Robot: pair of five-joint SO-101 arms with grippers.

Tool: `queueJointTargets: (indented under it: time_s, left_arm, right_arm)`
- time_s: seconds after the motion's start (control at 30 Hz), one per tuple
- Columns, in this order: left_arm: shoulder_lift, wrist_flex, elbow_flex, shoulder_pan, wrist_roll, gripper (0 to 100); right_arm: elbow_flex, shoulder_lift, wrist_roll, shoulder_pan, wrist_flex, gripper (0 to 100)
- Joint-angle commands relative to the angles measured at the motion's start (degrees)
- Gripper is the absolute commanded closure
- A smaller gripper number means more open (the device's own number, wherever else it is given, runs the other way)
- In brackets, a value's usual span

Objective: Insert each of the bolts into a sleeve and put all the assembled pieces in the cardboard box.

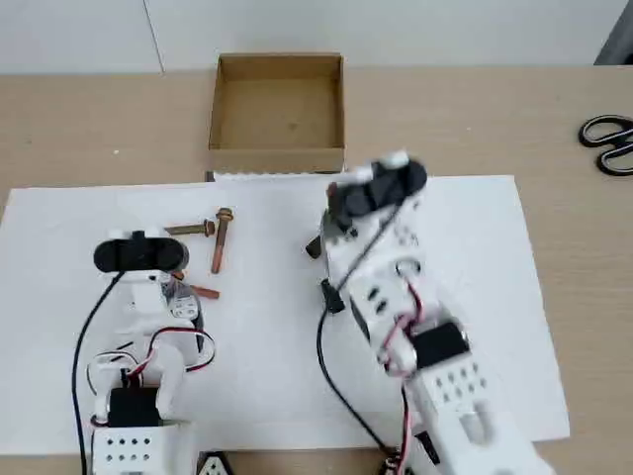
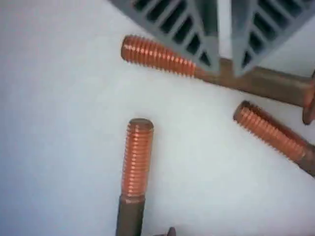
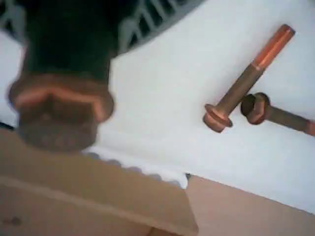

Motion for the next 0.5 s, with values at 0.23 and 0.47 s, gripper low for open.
queueJointTargets:
  time_s: [0.23,0.47]
  left_arm:
    - [-0.4,-3.2,1.2,-0.1,-0.6,99]
    - [-0.4,-3.2,1.2,-0.3,-0.5,99]
  right_arm:
    - [-33.8,37.9,7.6,4.2,-8.6,99.5]
    - [-56.4,59.9,16.4,4.2,-12.2,99.5]
